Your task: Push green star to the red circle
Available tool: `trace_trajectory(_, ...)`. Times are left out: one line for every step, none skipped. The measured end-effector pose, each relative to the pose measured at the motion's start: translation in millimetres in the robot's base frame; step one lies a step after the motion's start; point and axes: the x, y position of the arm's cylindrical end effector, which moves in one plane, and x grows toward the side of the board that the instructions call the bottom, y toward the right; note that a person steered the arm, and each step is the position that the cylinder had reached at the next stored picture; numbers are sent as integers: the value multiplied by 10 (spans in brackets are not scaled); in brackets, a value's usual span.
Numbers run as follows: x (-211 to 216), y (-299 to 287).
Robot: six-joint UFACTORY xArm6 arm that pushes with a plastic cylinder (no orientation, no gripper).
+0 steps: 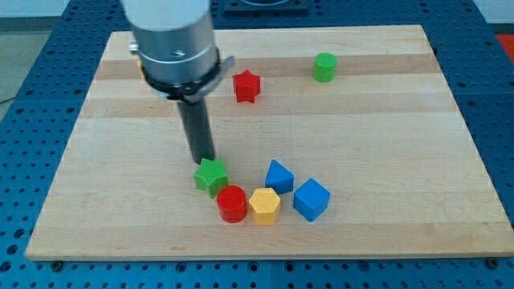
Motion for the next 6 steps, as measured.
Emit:
trace_trajectory(44,-196)
trace_trajectory(209,-9)
trace_trajectory(275,393)
trace_trajectory(279,478)
trace_trajectory(80,373)
trace_trajectory(-177,430)
